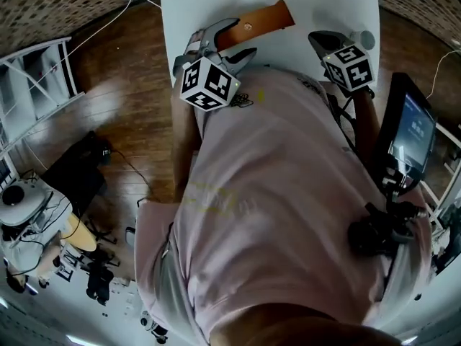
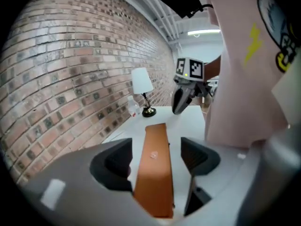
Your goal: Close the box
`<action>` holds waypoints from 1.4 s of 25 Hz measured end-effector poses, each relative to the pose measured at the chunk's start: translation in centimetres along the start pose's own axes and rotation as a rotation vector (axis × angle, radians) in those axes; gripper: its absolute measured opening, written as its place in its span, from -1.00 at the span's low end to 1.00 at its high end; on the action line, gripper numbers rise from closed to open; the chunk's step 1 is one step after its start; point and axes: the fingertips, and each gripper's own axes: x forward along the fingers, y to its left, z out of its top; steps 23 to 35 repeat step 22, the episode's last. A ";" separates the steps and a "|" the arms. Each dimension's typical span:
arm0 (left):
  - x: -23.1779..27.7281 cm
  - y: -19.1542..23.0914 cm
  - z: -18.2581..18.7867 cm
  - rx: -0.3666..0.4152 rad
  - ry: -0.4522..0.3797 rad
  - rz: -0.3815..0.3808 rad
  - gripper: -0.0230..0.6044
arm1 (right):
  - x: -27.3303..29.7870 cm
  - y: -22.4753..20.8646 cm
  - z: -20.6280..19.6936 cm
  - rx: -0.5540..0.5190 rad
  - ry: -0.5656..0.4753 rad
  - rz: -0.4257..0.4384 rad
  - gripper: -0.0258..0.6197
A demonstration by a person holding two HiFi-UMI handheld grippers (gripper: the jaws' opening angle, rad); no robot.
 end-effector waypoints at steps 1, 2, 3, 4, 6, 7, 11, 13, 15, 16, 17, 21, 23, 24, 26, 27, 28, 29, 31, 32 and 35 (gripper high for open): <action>-0.3 0.3 -0.4 -0.004 0.018 0.001 0.11 | 0.4 0.5 -0.5 0.018 0.009 -0.013 -0.91; -0.9 0.9 -0.7 -0.003 0.035 0.004 0.11 | 0.6 1.3 -0.3 0.040 0.005 -0.010 -0.91; -1.5 1.7 -0.8 -0.001 0.049 0.008 0.11 | 0.8 2.4 0.4 0.060 -0.009 -0.001 -0.91; -2.0 2.6 -1.0 -0.005 0.058 0.013 0.11 | 0.9 3.3 1.3 0.071 -0.027 0.005 -0.91; -3.0 4.3 -1.1 -0.036 0.058 0.021 0.11 | 1.3 4.7 3.0 0.065 -0.063 -0.002 -0.91; -3.2 5.0 -1.2 -0.062 0.053 0.021 0.11 | 1.6 5.1 3.7 0.058 -0.081 -0.011 -0.91; -3.1 6.3 -2.2 -0.094 0.099 0.066 -0.05 | 2.3 5.6 5.2 0.071 -0.144 -0.015 -0.91; -3.0 6.6 -3.3 -0.089 0.170 0.087 -0.29 | 2.2 5.9 5.9 0.075 -0.159 -0.017 -0.91; -3.1 6.7 -4.7 -0.080 0.263 0.075 -0.50 | 2.4 5.9 6.3 0.063 -0.169 -0.028 -0.91; -3.0 6.6 -5.3 -0.069 0.306 0.062 -0.50 | 2.5 5.9 6.3 0.058 -0.177 -0.032 -0.91; -2.9 6.4 -5.6 -0.059 0.338 0.050 -0.50 | 2.5 5.9 6.3 0.056 -0.189 -0.035 -0.91; -2.0 5.3 -5.5 -0.059 0.394 0.015 -0.50 | 2.2 5.2 5.5 0.059 -0.220 -0.028 -0.91; -1.7 5.0 -5.4 -0.064 0.405 0.007 -0.50 | 2.0 5.0 5.1 0.062 -0.221 -0.024 -0.91; -1.7 5.0 -5.4 -0.064 0.405 0.007 -0.50 | 2.0 5.0 5.1 0.062 -0.221 -0.024 -0.91; -1.7 5.0 -5.4 -0.064 0.405 0.007 -0.50 | 2.0 5.0 5.1 0.062 -0.221 -0.024 -0.91; -1.7 5.0 -5.4 -0.064 0.405 0.007 -0.50 | 2.0 5.0 5.1 0.062 -0.221 -0.024 -0.91; -1.7 5.0 -5.4 -0.064 0.405 0.007 -0.50 | 2.0 5.0 5.1 0.062 -0.221 -0.024 -0.91; -1.7 5.0 -5.4 -0.064 0.405 0.007 -0.50 | 2.0 5.0 5.1 0.062 -0.221 -0.024 -0.91; -1.7 5.0 -5.4 -0.064 0.405 0.007 -0.50 | 2.0 5.0 5.1 0.062 -0.221 -0.024 -0.91; -1.7 5.0 -5.4 -0.064 0.405 0.007 -0.50 | 2.0 5.0 5.1 0.062 -0.221 -0.024 -0.91; -1.7 5.0 -5.4 -0.064 0.405 0.007 -0.50 | 2.0 5.0 5.1 0.062 -0.221 -0.024 -0.91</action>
